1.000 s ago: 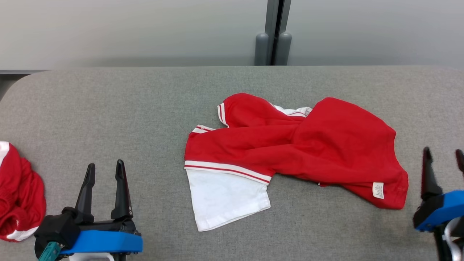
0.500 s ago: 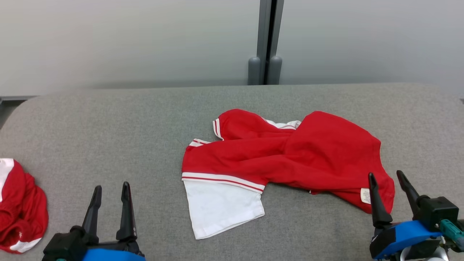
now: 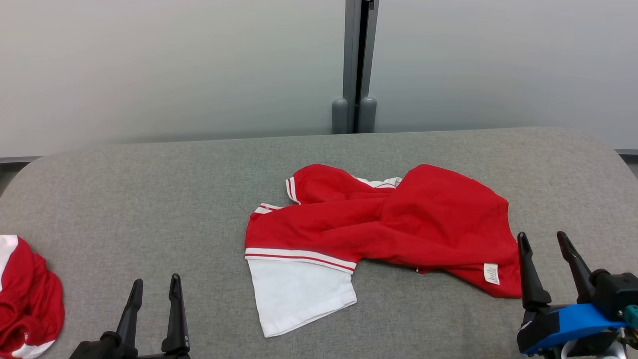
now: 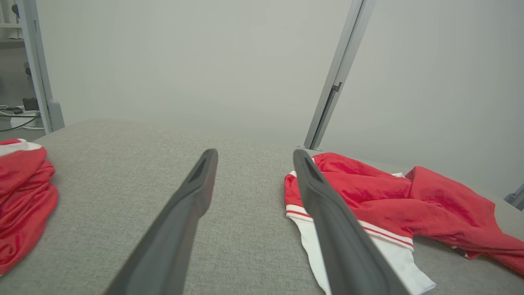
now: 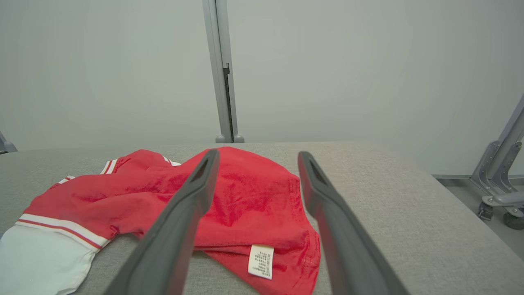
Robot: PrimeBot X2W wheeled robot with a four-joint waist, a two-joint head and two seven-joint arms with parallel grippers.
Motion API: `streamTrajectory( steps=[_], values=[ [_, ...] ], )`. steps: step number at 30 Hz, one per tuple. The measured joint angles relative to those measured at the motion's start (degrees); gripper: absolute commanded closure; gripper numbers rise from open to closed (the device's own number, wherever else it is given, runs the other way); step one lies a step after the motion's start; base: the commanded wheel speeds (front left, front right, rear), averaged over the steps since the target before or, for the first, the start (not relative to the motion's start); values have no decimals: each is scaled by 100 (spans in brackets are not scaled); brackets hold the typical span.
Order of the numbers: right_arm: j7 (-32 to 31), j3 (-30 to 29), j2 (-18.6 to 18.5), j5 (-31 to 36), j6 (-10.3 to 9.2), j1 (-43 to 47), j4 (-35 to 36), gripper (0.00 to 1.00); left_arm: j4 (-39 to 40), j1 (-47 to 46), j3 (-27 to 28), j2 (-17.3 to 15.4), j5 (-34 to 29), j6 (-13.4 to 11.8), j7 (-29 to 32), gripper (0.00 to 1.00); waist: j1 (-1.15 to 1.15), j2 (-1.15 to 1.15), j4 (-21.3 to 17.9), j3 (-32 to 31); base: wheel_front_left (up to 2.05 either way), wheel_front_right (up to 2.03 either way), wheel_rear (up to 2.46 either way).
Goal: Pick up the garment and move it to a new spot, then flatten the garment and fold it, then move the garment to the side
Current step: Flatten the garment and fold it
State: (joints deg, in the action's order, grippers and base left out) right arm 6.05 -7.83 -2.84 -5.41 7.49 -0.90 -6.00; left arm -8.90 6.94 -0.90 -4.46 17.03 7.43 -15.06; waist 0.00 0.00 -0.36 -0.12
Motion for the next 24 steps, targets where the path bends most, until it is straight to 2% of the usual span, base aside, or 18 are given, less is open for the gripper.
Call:
streamTrajectory(
  steps=[8, 12, 18, 24],
  values=[
    [-197, -7, 0, -1, 0, 25, 78, 0, 62, 2, 3, -4, -53, 0, 0, 0, 0, 0, -38, 44, 0, 0, 0],
    [-569, -91, 0, -31, 0, 18, 37, 0, -73, -8, -107, -2, 11, 0, 56, 0, 0, 0, -54, 130, 0, 0, 0],
    [-1602, -337, 3, -82, 0, -97, -18, 0, -524, -370, -580, 104, 396, -15, 1472, 0, 1, 0, -36, 285, 0, 0, 0],
    [-2597, -782, 0, -56, 0, -511, -453, 0, -959, -611, -821, 108, 553, -43, 2309, 0, 1, 0, -65, 545, 0, 0, 0]
  ],
)
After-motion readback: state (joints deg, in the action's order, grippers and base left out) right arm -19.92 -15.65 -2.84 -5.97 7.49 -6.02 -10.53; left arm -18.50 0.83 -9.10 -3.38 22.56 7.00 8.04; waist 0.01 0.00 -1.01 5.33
